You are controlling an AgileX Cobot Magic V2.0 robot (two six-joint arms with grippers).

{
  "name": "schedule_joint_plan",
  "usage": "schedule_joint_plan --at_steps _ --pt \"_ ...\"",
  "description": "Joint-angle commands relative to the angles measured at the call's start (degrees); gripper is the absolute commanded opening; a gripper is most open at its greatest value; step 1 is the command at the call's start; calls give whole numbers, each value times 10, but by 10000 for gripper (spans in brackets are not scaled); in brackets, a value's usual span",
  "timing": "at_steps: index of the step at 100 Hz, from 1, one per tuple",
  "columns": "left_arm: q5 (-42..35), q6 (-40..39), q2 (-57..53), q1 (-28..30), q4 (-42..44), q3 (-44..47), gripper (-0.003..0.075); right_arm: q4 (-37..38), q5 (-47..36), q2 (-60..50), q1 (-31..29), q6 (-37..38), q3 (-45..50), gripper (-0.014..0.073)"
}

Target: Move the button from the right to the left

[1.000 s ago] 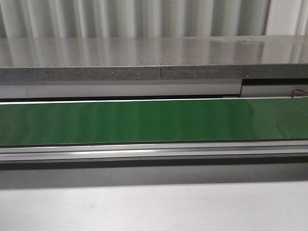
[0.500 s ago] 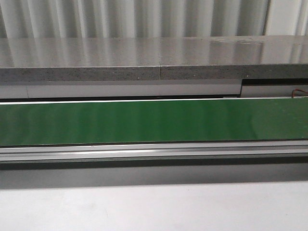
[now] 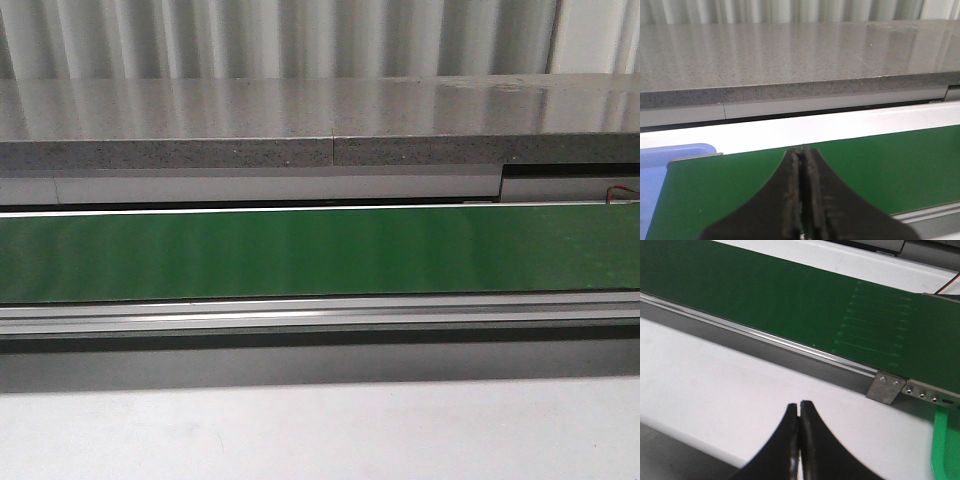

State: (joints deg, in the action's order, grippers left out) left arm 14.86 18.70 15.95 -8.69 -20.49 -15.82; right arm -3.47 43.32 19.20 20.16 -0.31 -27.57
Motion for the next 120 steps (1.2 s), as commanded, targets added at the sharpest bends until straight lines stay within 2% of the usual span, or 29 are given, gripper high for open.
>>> schedule_joint_plan --at_steps 1,16,20,27,35,55,78,83,120 --pt "-48 -7 -14 -4 -6 -5 -20 6 -38 3 1 -3 -14 -66" --pt "-58 -8 -45 -4 -1 23 -20 6 -38 3 1 -3 -14 -66" --pt "-63 -18 -51 -1 33 31 -20 6 -38 3 1 -3 -14 -66" --pt "-76 -104 -62 8 123 45 -20 6 -38 3 1 -3 -14 -66" --pt "-77 -187 -77 18 173 59 -20 6 -38 3 1 -3 -14 -66" --pt "-95 -187 -131 49 229 103 -20 6 -38 3 1 -3 -14 -66" --pt "-135 -187 -181 66 225 184 -20 6 -36 3 1 -3 -14 -66" --pt "-104 -187 -181 66 223 182 -20 6 -37 4 1 -3 -14 -66" --pt "-100 -187 -181 65 223 183 -20 6 -37 4 1 -3 -14 -66"
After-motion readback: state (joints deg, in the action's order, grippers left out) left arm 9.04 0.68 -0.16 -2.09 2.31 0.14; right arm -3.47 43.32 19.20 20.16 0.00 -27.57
